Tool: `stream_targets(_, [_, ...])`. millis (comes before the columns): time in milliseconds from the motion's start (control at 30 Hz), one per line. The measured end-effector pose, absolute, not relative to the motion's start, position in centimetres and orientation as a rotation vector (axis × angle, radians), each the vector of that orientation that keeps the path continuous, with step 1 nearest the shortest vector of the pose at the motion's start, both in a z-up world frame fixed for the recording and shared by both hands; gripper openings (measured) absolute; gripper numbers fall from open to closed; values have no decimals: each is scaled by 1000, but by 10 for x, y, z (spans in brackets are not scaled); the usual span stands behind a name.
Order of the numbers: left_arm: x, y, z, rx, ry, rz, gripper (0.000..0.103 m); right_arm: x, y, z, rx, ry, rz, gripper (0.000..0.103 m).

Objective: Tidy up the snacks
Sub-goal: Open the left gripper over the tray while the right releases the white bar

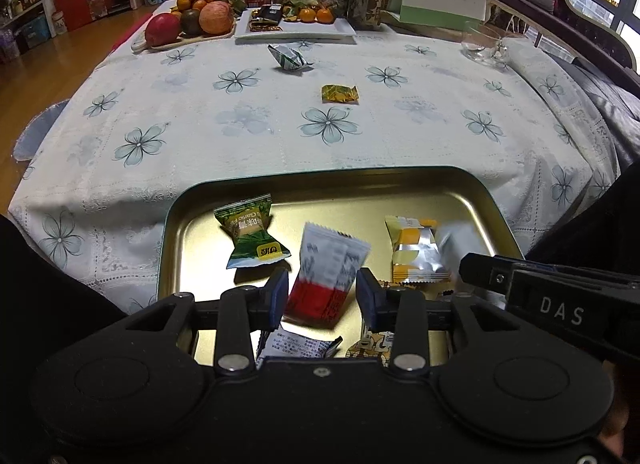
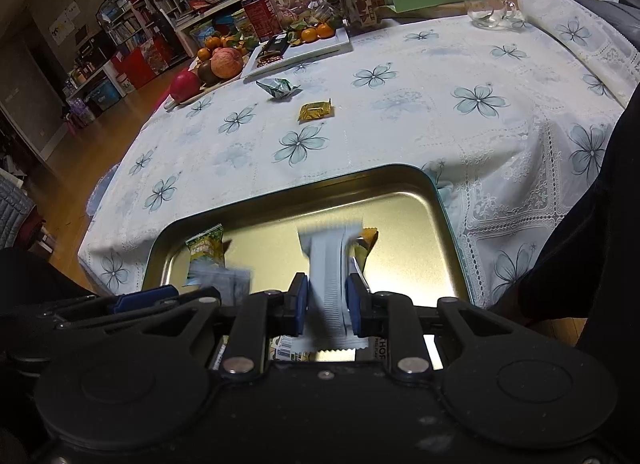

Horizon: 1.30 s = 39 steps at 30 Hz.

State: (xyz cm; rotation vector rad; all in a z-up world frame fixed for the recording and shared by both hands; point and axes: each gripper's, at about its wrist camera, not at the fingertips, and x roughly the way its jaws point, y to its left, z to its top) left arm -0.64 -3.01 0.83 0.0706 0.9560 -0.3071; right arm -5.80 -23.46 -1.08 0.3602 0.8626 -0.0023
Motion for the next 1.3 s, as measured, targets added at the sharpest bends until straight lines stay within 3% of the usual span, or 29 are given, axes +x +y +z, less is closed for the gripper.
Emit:
stream_targets(67, [-6,-29,8,57,960,-299,47,-59,-236,-10,375,860,5,38])
stream_targets(967, [-2,-18,-5,51,1066,-199,47,-56,-233,-24,350,952,-25,38])
stream_targets(1300, [1,-14,-1,80,1161,-173,47,-48,-235,-36,395,1132,3,38])
